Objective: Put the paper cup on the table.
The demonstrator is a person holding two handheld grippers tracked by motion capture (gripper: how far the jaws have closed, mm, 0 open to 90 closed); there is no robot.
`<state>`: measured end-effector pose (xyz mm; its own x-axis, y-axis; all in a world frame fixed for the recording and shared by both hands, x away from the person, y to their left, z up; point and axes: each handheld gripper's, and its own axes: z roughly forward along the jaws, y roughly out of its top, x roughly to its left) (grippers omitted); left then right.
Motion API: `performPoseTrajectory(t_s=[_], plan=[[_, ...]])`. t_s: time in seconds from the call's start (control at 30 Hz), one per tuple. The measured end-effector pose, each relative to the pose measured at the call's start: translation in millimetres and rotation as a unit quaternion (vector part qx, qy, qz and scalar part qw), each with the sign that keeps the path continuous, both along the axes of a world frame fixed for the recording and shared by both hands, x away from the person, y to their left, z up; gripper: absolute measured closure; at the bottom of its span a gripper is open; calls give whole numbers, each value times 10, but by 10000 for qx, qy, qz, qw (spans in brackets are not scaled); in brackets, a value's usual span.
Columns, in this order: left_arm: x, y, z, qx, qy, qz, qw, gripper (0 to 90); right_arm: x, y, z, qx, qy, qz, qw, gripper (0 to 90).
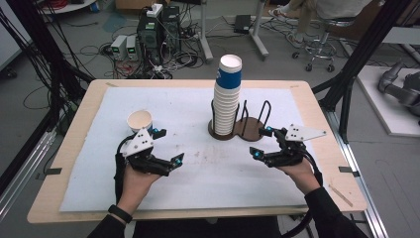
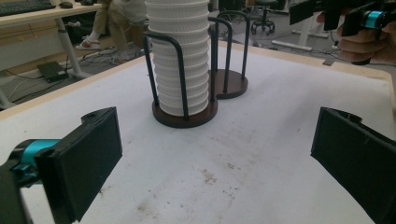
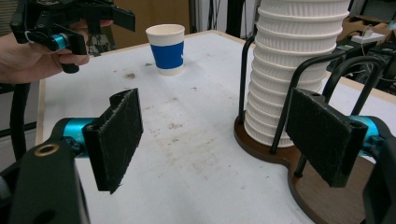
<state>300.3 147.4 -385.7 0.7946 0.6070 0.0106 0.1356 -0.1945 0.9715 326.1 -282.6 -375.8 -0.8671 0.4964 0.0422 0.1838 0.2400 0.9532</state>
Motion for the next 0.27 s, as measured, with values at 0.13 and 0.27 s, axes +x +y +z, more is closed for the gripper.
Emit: performPoseTrajectory(t_s=[0.13, 0.27], plan=[[-1, 8, -9, 26, 13, 24, 10000, 18, 3, 6, -1, 0, -10, 12, 10000, 197], [3, 8, -18, 48, 11, 49, 10000, 18, 21, 11, -8, 19, 6, 34, 10000, 197]])
